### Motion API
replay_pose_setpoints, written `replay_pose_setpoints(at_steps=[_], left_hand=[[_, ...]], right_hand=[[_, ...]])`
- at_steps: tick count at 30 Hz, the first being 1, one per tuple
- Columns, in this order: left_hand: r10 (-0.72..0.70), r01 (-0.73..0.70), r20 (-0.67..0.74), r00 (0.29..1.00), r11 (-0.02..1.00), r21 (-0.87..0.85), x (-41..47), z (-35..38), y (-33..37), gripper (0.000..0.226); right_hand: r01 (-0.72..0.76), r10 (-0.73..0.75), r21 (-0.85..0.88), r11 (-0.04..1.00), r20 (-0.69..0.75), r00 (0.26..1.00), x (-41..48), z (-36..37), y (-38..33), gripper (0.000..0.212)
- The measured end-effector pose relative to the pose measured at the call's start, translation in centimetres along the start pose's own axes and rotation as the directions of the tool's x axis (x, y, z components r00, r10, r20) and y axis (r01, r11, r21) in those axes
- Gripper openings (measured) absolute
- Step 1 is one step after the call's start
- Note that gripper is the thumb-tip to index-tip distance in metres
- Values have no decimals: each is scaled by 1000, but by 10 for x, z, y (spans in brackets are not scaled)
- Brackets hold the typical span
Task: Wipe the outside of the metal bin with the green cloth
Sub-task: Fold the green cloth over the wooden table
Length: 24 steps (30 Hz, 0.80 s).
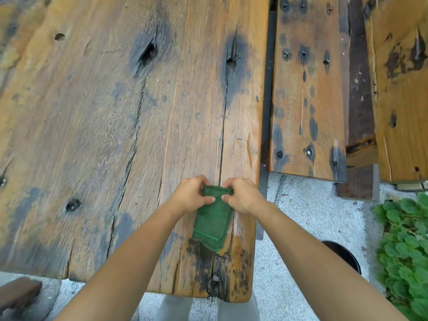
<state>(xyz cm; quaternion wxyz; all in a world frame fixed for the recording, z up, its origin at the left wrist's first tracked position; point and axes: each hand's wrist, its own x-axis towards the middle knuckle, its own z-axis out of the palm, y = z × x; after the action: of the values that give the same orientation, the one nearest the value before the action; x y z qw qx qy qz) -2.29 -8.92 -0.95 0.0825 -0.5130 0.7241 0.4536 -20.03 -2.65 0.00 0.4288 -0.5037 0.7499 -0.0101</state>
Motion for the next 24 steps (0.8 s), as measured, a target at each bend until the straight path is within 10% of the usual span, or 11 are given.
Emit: replay_pose_setpoints(at_steps=[11,24], left_hand=[[29,-30,10,1000,995,97,-8,9,4,43],[294,-287,-16,956,943,167,-46,0,-11,24]], right_hand=[[20,-20,3,1000,-5,1000,-16,12,5,58],[167,-154,43,985,-219,964,-65,43,3,25]])
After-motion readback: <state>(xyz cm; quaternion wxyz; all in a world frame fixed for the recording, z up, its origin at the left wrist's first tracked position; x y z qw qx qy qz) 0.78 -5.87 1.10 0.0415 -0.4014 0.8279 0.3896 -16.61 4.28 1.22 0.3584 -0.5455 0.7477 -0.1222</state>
